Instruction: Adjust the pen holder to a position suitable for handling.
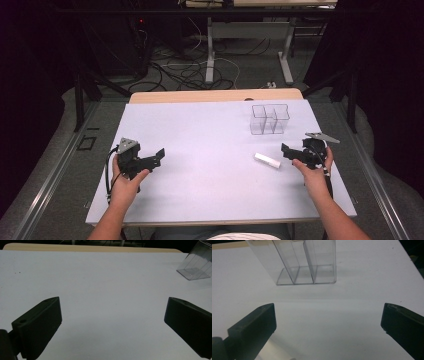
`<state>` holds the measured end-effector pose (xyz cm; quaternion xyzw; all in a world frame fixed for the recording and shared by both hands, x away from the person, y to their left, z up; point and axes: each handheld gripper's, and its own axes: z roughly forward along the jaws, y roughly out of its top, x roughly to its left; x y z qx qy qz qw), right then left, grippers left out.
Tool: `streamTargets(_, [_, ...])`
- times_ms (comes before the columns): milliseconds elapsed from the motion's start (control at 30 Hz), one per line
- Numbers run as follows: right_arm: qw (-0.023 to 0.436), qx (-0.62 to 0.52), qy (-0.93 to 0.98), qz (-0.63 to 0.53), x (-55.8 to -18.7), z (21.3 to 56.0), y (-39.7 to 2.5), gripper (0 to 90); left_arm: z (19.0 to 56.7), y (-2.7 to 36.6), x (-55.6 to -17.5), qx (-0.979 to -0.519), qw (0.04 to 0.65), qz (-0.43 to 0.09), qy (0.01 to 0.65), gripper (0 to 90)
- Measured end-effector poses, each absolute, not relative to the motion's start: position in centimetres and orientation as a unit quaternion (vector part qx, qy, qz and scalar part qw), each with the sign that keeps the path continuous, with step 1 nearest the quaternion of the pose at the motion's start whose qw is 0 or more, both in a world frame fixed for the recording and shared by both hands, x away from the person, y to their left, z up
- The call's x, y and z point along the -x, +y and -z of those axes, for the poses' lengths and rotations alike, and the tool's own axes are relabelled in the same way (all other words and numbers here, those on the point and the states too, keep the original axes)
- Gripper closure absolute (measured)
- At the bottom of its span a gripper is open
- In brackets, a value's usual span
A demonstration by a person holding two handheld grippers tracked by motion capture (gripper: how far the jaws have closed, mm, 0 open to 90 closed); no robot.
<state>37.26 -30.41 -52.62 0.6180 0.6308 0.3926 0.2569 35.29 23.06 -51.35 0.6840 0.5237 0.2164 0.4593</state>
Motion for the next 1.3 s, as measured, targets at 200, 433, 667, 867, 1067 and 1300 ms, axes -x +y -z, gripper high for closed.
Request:
streamTargets(200, [0.240,-0.617,0.639,-0.392,-37.5,52.7,-30.1,0.0,51.3,23.1,-35.3,-0.685,0.457,-0.218,0.524,1.5])
streamTargets(433, [0.241,-0.617,0.626,-0.413,-38.0,52.1,-29.9,0.0,51.3,23.1,-35.0,-0.684,0.457,-0.218,0.525,1.5])
streamTargets(667, [0.256,-0.597,0.647,-0.399,-38.9,50.7,-30.0,0.0,51.3,23.3,-34.7,-0.682,0.456,-0.221,0.528,1.5])
streamTargets(867, [0.264,-0.590,0.654,-0.393,-40.2,48.5,-30.1,0.0,51.3,23.4,-34.7,-0.682,0.455,-0.219,0.530,1.5])
streamTargets(1067, [0.266,-0.584,0.663,-0.385,-41.6,46.6,-30.0,0.0,51.4,23.3,-34.7,-0.683,0.454,-0.217,0.529,1.5])
streamTargets(1300, [0.270,-0.573,0.679,-0.371,-42.8,45.2,-29.4,0.0,51.5,23.3,-34.7,-0.684,0.453,-0.215,0.531,1.5])
